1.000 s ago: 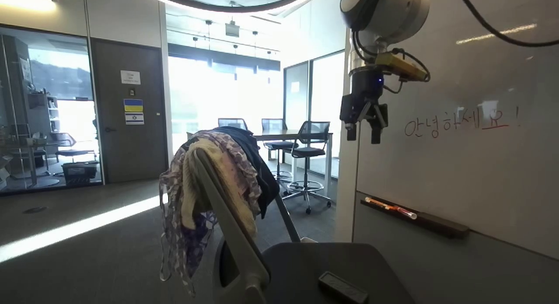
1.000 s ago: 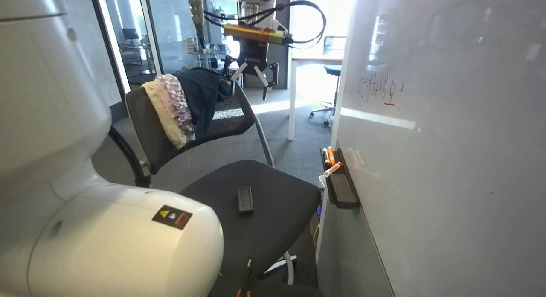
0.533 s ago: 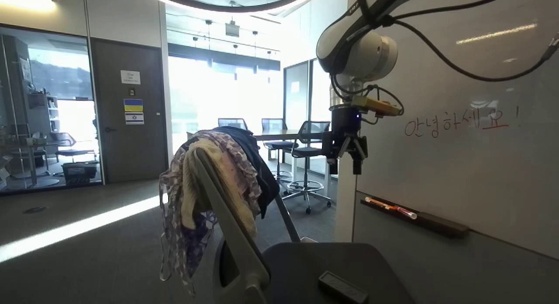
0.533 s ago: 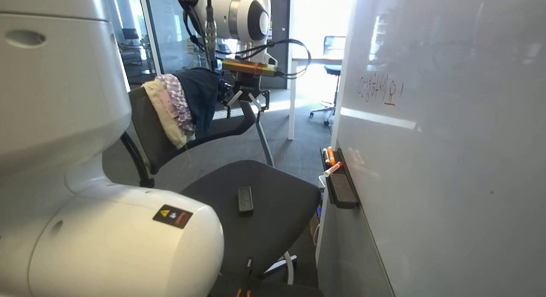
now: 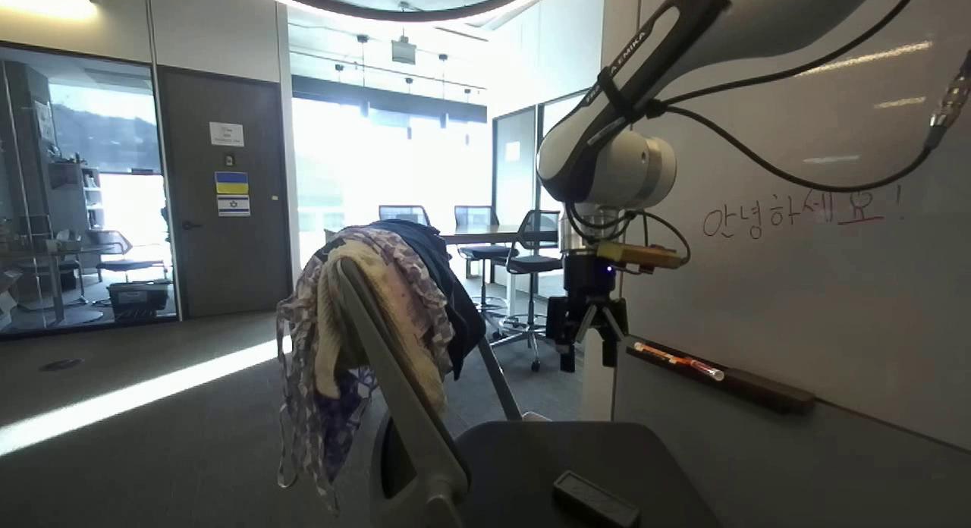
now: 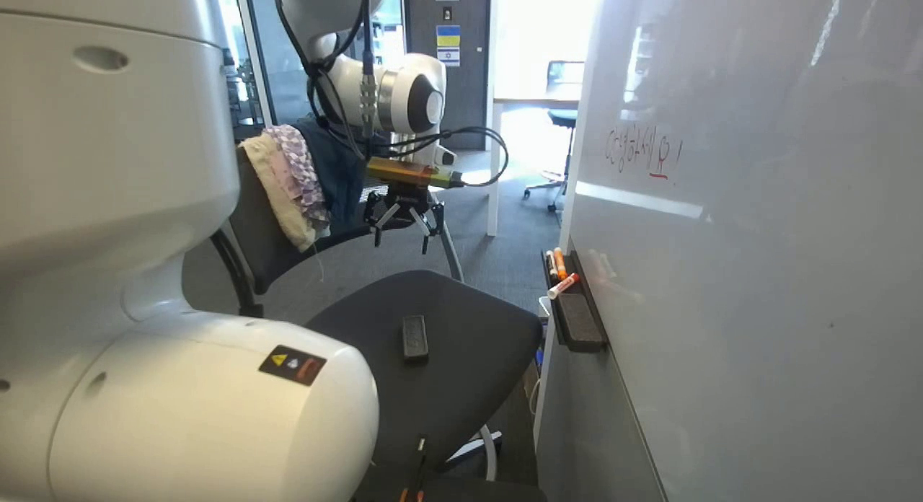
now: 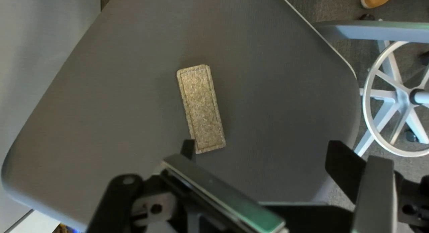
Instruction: Use the black eraser to wipe the writings on the whiteboard
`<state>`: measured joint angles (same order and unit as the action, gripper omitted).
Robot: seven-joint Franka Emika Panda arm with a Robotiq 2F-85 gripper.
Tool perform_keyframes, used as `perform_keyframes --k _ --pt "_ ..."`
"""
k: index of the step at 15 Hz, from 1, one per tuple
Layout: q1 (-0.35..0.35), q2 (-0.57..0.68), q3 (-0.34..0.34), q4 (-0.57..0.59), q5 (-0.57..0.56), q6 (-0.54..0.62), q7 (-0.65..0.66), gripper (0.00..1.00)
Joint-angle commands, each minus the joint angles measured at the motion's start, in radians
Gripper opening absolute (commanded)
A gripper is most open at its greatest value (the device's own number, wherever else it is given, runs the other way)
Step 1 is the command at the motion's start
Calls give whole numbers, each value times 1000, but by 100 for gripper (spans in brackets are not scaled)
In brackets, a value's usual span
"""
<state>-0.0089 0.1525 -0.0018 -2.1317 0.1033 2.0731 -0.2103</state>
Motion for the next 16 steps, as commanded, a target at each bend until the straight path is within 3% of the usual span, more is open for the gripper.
perform_keyframes --k 1,7,12,16 --pt "-4 11 11 -13 -1 9 -4 100" --pt "0 36 23 -8 -2 24 -14 100" --pt "-5 131 27 12 8 57 -40 100" --pt "-5 180 28 -29 -10 149 -33 100"
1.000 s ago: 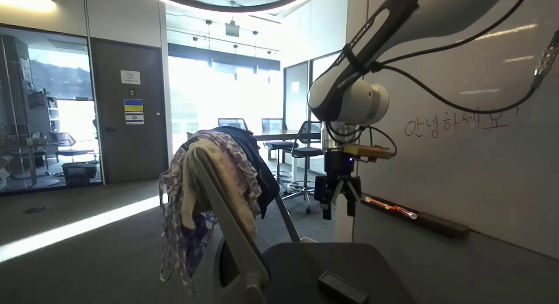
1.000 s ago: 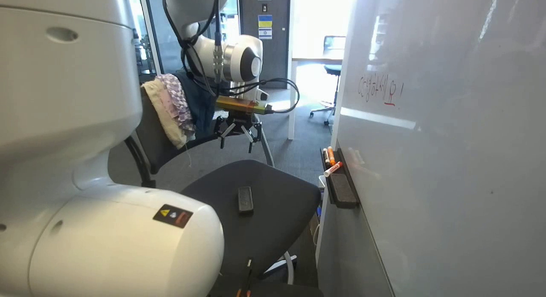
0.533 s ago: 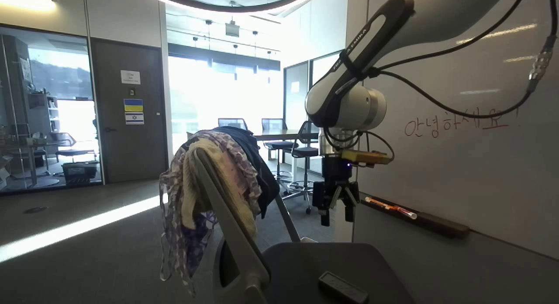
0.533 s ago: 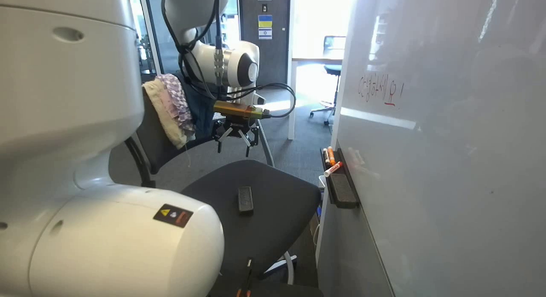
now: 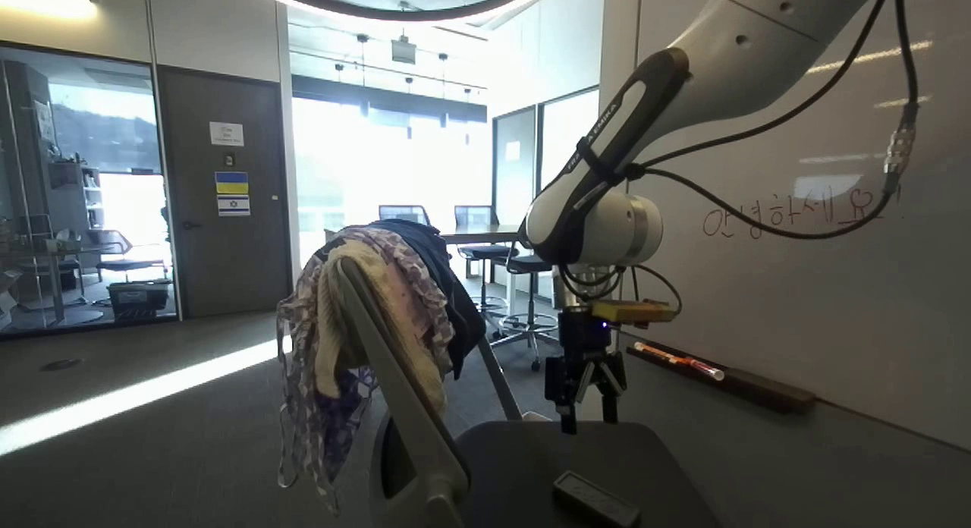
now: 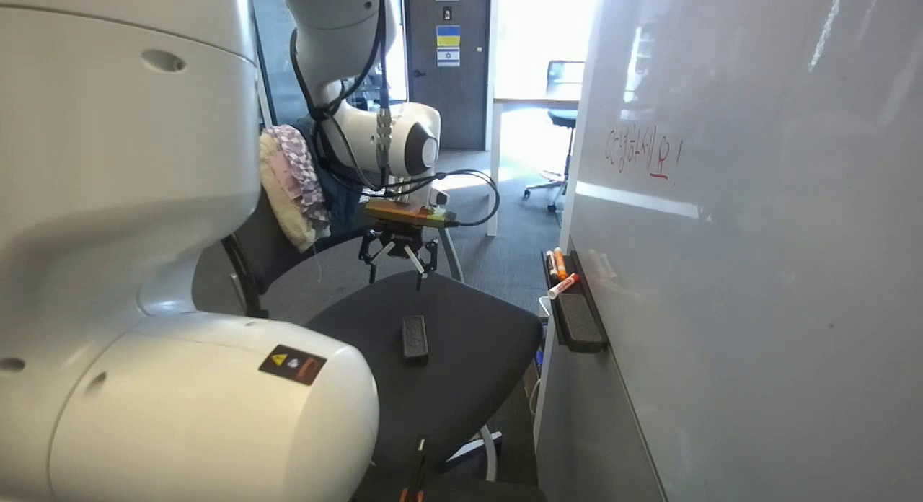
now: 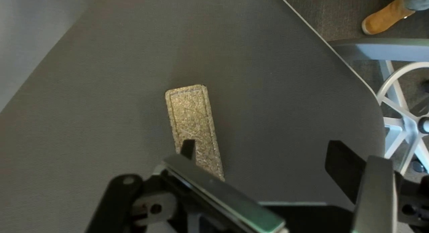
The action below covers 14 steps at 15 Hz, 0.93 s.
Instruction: Use the black eraser to wipe the writings on the whiteboard
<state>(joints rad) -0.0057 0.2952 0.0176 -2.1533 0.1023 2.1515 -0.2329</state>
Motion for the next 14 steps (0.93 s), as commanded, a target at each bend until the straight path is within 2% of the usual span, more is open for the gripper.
perform_keyframes --k 1,9,14 --pt "-8 60 6 -15 -18 102 -5 100" --pt "-22 169 -17 -61 -75 297 24 100" --pt "-29 208 -13 -42 -114 311 16 100"
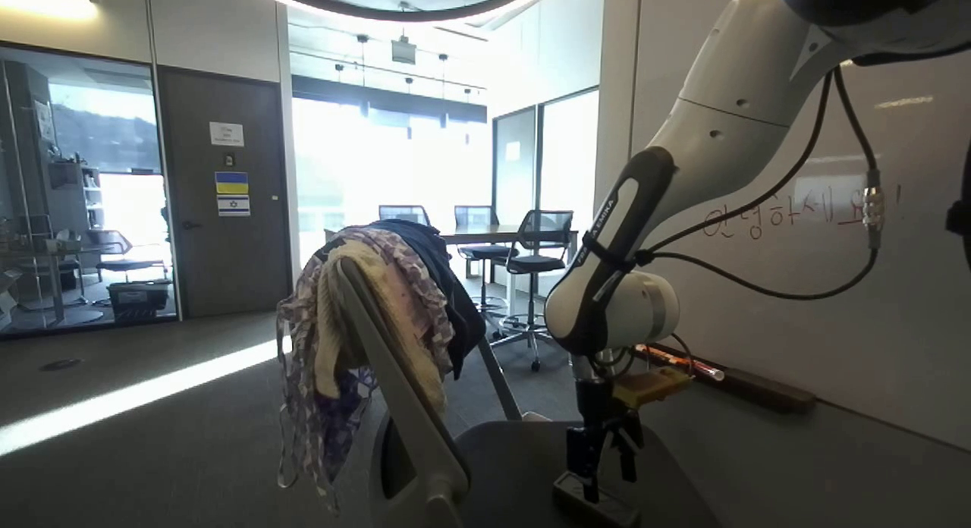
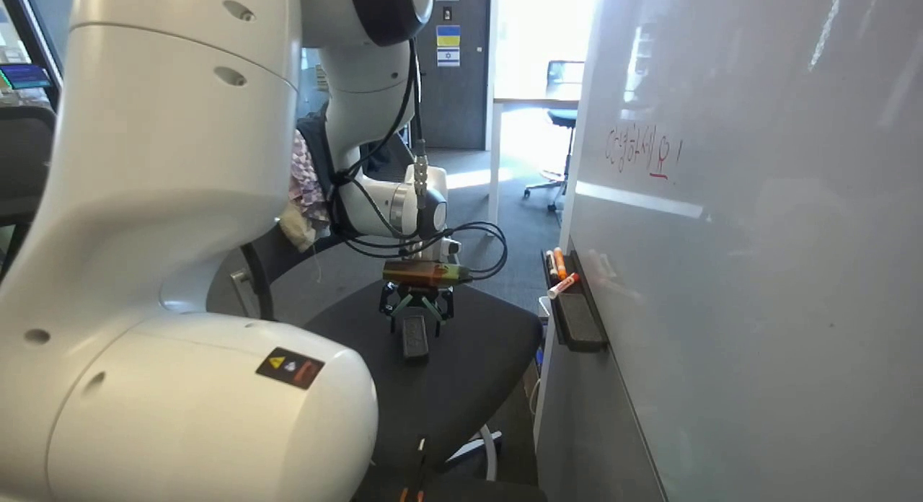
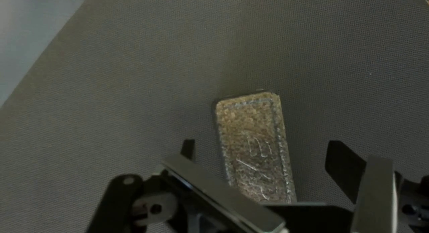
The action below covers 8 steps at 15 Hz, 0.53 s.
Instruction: Use the black eraser to wipe the writings on the whiteboard
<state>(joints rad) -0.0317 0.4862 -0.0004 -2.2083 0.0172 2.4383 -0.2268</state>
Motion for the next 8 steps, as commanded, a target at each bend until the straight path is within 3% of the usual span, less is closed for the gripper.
perform_keyframes --k 1,8 --pt "-6 23 7 17 -31 24 5 100" --pt "-8 53 12 39 -35 36 2 100"
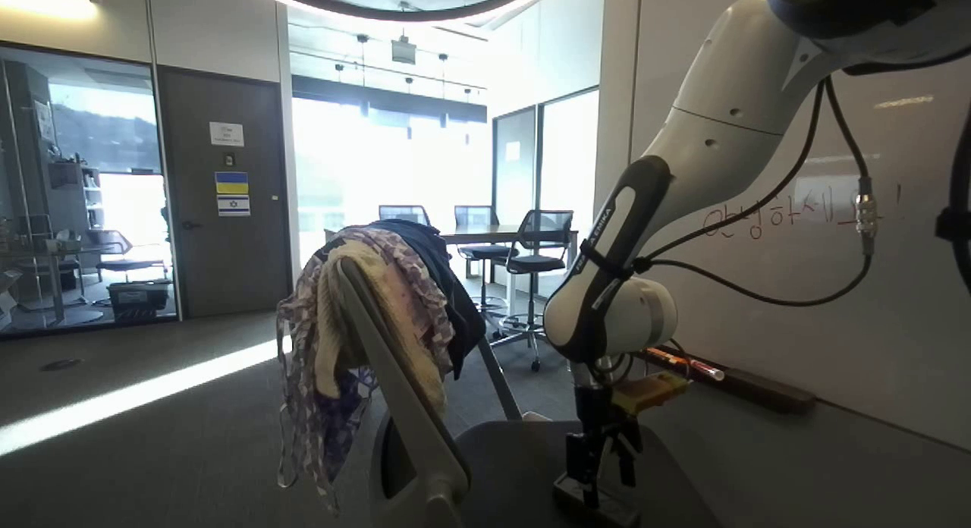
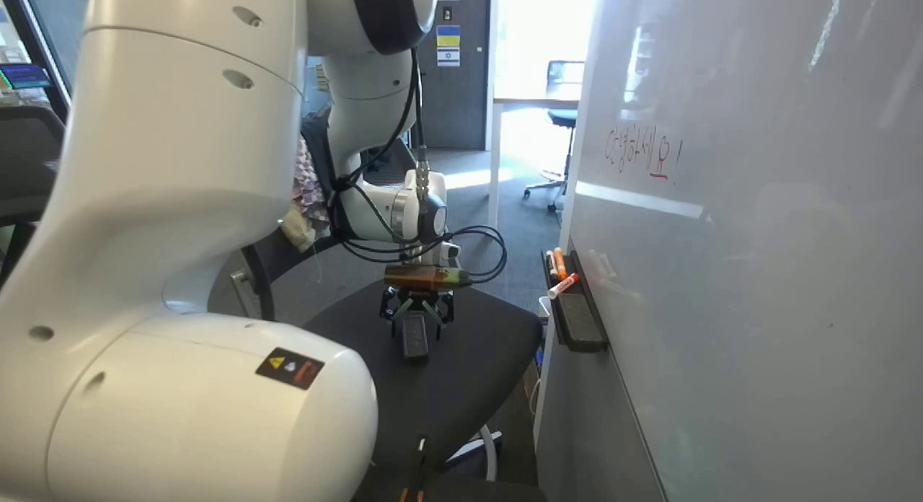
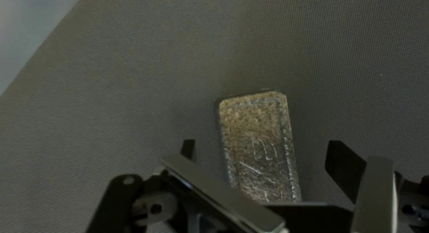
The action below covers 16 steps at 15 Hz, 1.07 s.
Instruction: Use the black eraser to wipe the writings on the whiteboard
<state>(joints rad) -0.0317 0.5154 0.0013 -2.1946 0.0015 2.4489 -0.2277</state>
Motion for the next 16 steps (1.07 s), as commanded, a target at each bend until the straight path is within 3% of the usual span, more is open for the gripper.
perform_keyframes --k 1,8,9,11,15,16 --pt "-9 31 13 31 -17 29 0 100" --pt "-16 79 20 71 -13 44 -6 100" --pt "-16 83 20 75 -14 43 -6 75" --pt "-17 83 23 77 -14 39 -10 68" --pt "-13 76 26 77 -15 35 -7 35" --pt "-12 71 27 75 -15 31 -6 31"
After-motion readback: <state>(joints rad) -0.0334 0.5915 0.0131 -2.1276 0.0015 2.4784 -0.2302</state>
